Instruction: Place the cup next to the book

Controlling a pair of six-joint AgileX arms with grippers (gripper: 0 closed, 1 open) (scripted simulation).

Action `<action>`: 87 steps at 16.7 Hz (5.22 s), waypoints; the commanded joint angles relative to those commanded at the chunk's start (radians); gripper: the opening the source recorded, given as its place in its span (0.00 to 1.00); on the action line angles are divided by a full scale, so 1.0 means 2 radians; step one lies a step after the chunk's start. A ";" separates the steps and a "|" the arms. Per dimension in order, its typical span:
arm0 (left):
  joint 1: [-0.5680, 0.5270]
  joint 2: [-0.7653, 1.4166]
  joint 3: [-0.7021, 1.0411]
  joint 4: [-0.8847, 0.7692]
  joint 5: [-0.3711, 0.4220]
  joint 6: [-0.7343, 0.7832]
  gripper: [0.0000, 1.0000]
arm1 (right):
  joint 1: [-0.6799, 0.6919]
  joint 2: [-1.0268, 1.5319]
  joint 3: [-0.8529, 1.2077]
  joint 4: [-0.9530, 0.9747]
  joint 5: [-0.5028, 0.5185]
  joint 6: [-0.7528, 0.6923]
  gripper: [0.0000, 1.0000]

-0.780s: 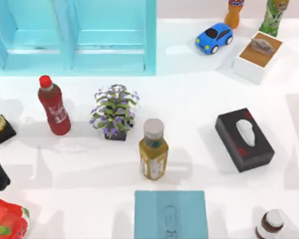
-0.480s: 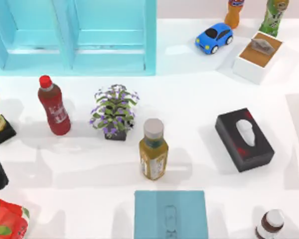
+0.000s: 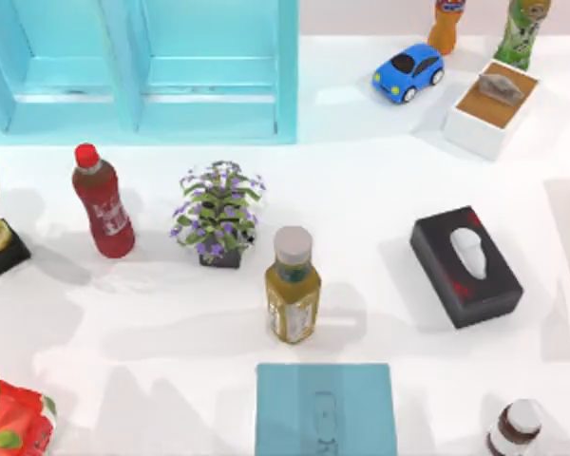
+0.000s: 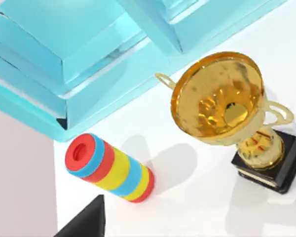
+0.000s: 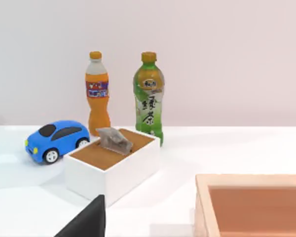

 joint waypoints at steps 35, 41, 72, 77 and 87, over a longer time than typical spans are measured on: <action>0.377 0.598 0.416 -0.353 0.014 0.878 1.00 | 0.000 0.000 0.000 0.000 0.000 0.000 1.00; 0.379 0.626 0.344 -0.253 0.015 0.880 1.00 | 0.000 0.000 0.000 0.000 0.000 0.000 1.00; 0.376 0.614 0.369 -0.298 0.014 0.885 0.00 | 0.000 0.000 0.000 0.000 0.000 0.000 1.00; 0.377 0.591 0.403 -0.345 0.014 0.879 0.00 | 0.000 0.000 0.000 0.000 0.000 0.000 1.00; 0.318 0.563 0.412 -0.355 -0.001 0.807 0.00 | 0.000 0.000 0.000 0.000 0.000 0.000 1.00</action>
